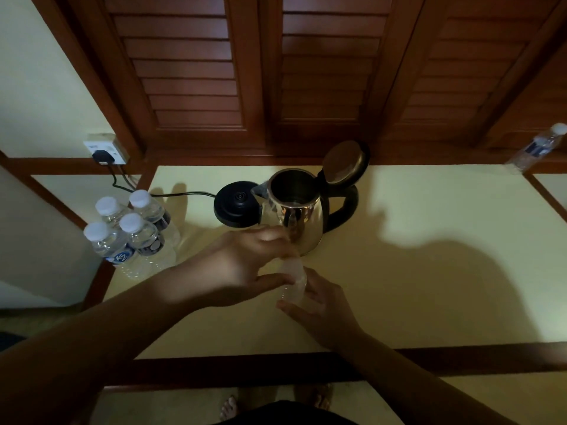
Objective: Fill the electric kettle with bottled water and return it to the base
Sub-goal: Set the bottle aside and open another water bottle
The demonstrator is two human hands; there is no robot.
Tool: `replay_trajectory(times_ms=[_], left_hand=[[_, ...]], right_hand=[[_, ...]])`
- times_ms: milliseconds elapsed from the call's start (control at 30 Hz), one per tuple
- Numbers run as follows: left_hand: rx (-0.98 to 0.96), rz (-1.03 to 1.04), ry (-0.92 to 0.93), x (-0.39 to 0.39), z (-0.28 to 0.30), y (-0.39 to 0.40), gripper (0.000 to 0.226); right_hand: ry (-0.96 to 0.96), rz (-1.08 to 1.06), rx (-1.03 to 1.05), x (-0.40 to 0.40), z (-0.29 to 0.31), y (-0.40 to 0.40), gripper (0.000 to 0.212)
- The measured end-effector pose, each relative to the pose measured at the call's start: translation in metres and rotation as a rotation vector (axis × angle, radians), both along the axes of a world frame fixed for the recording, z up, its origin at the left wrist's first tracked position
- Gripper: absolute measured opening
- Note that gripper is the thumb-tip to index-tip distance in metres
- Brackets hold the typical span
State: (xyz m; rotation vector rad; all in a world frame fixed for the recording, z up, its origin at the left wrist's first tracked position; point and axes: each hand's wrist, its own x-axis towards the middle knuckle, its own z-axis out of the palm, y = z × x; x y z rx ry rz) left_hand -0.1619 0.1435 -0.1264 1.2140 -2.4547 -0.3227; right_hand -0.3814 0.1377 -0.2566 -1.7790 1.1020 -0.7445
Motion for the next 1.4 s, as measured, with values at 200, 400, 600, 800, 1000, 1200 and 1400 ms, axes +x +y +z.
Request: replay_trajectory(times_ms=[200, 400, 600, 800, 1000, 1200, 1400], left_hand=[[-0.116, 0.153, -0.334, -0.025, -0.001, 0.002, 0.039], [0.015, 0.318, -0.324, -0.033, -0.003, 0.001, 0.045], [0.107, 0.394, -0.085, 0.007, -0.015, 0.003, 0.034], [0.341, 0.372, -0.059, 0.049, -0.085, 0.023, 0.034], [0.392, 0.315, -0.066, 0.063, -0.114, 0.029, 0.049], [0.328, 0.256, 0.232, 0.045, -0.093, 0.029, 0.067], [0.382, 0.252, 0.537, 0.004, -0.087, 0.026, 0.078]], right_hand=[[0.015, 0.013, -0.005, -0.001, -0.001, -0.003, 0.064], [0.073, 0.022, -0.045, -0.002, -0.002, -0.006, 0.038], [0.04, 0.045, -0.037, -0.003, -0.001, -0.009, 0.057], [0.059, 0.072, -0.046, -0.006, -0.002, -0.011, 0.057], [0.091, 0.092, -0.05, -0.004, 0.003, -0.011, 0.058], [0.312, 0.312, 0.031, -0.02, 0.032, -0.016, 0.088], [0.227, 0.034, -0.107, -0.056, 0.002, -0.014, 0.067]])
